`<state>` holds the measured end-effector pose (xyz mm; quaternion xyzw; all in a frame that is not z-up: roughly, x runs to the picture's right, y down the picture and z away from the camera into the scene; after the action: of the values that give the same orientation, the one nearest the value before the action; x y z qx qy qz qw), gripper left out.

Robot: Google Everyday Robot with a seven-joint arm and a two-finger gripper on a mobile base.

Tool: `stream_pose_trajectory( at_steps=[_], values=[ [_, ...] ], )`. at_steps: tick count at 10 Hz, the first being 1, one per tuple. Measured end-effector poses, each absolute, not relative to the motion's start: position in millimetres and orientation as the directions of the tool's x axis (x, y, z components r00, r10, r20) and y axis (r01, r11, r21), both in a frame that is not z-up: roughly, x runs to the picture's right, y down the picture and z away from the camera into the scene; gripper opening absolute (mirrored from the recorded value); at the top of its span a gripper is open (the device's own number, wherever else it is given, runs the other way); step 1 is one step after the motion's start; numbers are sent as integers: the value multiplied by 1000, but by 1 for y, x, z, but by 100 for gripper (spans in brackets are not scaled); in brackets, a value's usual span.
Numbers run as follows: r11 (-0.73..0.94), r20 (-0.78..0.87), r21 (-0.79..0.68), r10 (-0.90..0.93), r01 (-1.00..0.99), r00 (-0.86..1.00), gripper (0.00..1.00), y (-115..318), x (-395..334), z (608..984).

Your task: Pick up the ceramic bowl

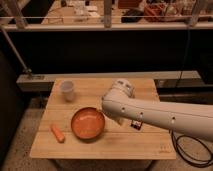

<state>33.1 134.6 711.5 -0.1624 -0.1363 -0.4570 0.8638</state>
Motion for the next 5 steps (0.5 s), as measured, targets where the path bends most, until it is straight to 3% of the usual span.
stream_pose_trajectory(
  at_steps=[5],
  values=[
    [495, 412, -111, -766, 862, 494, 80, 144, 19, 728]
  ],
)
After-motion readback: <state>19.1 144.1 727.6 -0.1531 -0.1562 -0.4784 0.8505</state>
